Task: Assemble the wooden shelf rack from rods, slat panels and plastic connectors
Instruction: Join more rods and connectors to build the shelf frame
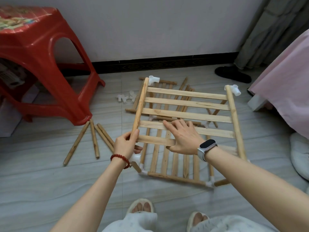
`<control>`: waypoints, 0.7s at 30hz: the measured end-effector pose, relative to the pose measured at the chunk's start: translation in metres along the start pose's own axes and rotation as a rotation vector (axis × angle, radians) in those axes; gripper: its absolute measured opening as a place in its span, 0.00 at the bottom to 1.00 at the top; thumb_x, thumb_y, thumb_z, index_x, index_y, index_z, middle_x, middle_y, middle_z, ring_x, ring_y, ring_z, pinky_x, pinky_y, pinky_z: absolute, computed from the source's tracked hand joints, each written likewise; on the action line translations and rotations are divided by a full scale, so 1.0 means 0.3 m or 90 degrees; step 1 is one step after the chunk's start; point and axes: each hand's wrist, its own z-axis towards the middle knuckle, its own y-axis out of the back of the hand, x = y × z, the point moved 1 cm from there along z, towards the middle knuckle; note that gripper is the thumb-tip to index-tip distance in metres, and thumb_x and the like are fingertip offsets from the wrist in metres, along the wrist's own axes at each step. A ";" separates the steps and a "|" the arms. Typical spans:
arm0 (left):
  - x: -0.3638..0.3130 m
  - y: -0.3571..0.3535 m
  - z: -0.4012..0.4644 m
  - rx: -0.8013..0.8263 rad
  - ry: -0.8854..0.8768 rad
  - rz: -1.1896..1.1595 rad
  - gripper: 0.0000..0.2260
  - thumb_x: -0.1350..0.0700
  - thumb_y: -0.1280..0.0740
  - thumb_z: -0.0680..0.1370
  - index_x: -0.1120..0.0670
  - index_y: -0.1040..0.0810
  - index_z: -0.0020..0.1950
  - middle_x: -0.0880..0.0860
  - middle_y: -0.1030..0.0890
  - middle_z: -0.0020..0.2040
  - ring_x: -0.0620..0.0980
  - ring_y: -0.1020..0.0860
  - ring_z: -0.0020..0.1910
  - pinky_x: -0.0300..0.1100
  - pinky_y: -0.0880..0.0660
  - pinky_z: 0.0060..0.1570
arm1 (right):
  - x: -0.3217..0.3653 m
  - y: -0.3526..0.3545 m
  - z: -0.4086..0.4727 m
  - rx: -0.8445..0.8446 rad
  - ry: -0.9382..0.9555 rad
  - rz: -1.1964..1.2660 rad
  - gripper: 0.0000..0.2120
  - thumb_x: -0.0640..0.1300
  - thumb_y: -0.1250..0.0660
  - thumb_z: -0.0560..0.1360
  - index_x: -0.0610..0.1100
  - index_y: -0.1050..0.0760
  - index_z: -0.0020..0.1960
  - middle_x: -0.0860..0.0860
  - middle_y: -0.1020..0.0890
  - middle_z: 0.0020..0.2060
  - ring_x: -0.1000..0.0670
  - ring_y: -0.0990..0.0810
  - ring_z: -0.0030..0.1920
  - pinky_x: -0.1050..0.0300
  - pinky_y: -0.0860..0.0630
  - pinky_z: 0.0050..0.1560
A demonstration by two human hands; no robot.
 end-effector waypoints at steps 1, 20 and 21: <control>0.002 0.004 0.003 -0.004 -0.003 0.014 0.14 0.49 0.35 0.77 0.58 0.22 0.54 0.52 0.21 0.43 0.50 0.18 0.33 0.41 0.20 0.34 | -0.010 0.012 -0.010 0.018 0.005 0.021 0.43 0.64 0.37 0.71 0.52 0.56 0.77 0.49 0.37 0.68 0.48 0.40 0.68 0.49 0.42 0.64; -0.183 -0.466 -0.159 0.335 -0.528 0.773 0.21 0.46 0.46 0.80 0.52 0.38 0.72 0.52 0.35 0.70 0.52 0.38 0.69 0.49 0.38 0.65 | -0.347 -0.140 -0.470 -0.215 -0.715 0.968 0.13 0.40 0.47 0.82 0.39 0.30 0.42 0.36 0.24 0.56 0.44 0.24 0.37 0.52 0.28 0.39; -0.176 -0.514 -0.161 0.353 -0.521 0.804 0.22 0.45 0.46 0.80 0.52 0.40 0.72 0.53 0.37 0.71 0.52 0.39 0.70 0.50 0.38 0.65 | -0.361 -0.152 -0.473 -0.235 -0.742 1.002 0.12 0.38 0.47 0.81 0.34 0.30 0.43 0.33 0.25 0.56 0.43 0.24 0.38 0.52 0.28 0.40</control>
